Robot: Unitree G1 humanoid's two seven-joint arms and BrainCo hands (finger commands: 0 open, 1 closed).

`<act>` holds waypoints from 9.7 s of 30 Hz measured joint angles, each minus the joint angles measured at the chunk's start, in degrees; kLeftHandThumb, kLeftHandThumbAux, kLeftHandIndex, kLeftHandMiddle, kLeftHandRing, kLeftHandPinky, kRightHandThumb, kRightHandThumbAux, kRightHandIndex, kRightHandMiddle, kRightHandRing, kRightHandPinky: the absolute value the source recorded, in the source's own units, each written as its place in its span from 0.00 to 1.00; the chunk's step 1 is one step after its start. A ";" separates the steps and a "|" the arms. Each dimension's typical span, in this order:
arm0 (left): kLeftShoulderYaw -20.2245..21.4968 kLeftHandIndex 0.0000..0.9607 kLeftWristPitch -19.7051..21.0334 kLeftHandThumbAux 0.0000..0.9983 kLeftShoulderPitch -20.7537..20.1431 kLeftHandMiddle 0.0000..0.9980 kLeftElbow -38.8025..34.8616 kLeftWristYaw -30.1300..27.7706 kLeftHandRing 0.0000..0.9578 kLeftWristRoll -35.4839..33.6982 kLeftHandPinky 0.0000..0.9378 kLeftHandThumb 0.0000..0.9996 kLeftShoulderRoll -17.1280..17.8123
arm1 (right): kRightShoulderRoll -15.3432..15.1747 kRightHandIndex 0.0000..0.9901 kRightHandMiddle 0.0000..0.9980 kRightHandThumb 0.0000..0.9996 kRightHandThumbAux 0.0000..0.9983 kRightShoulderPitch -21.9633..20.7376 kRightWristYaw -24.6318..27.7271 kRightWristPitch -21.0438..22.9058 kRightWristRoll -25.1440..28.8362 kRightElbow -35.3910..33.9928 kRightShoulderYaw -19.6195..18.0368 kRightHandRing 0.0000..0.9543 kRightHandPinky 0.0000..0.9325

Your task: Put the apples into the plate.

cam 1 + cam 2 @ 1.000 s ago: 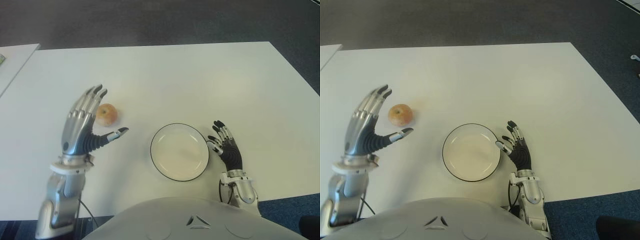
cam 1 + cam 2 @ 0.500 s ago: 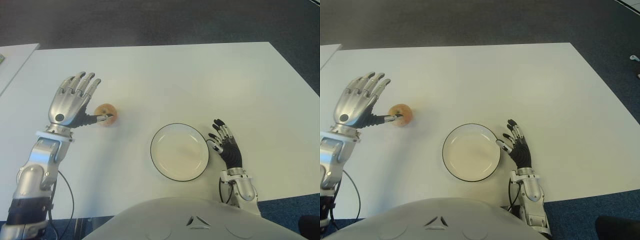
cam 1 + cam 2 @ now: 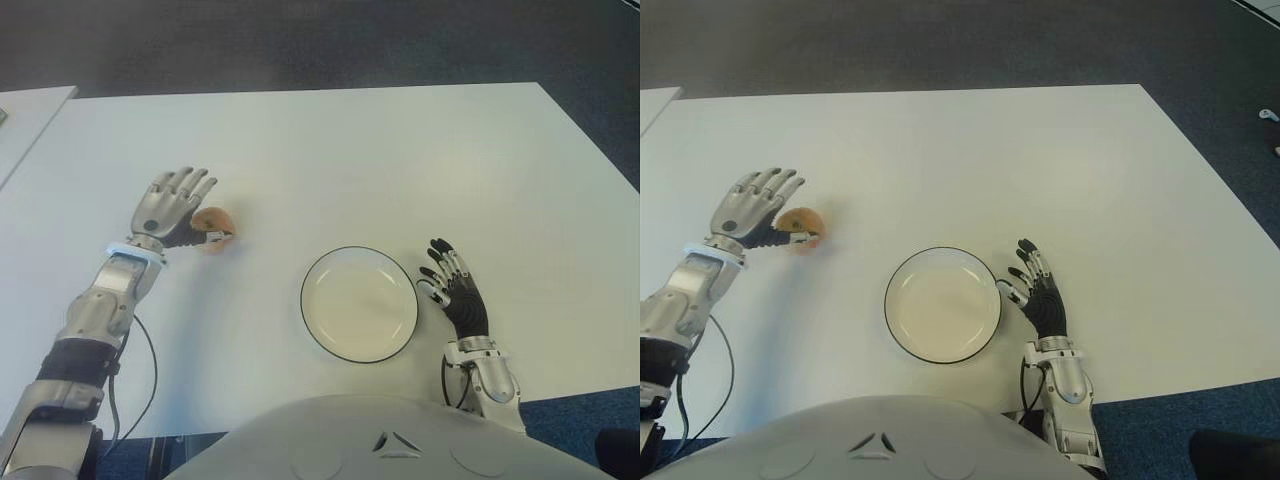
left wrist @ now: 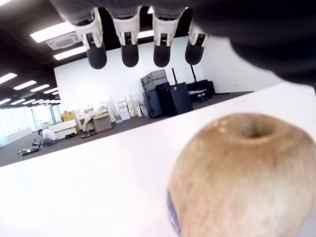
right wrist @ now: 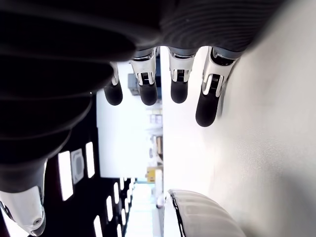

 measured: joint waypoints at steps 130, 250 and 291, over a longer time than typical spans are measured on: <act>-10.87 0.42 -5.48 0.67 -0.16 0.54 -48.92 -20.92 0.88 -19.35 0.90 0.85 -11.02 | -1.05 0.01 0.01 0.08 0.59 -0.40 2.12 -4.87 3.44 3.92 -3.51 0.00 0.00; -23.89 0.00 -9.93 0.25 8.84 0.00 -25.60 -10.95 0.00 -9.63 0.00 0.06 -13.41 | 1.18 0.03 0.02 0.03 0.58 0.68 2.02 -0.96 4.27 -0.12 -1.15 0.00 0.00; -18.44 0.00 -6.97 0.29 14.02 0.00 -30.42 -1.92 0.00 -8.44 0.00 0.11 -16.52 | 1.29 0.04 0.03 0.06 0.56 1.23 2.90 -0.39 4.58 -0.94 -0.70 0.00 0.00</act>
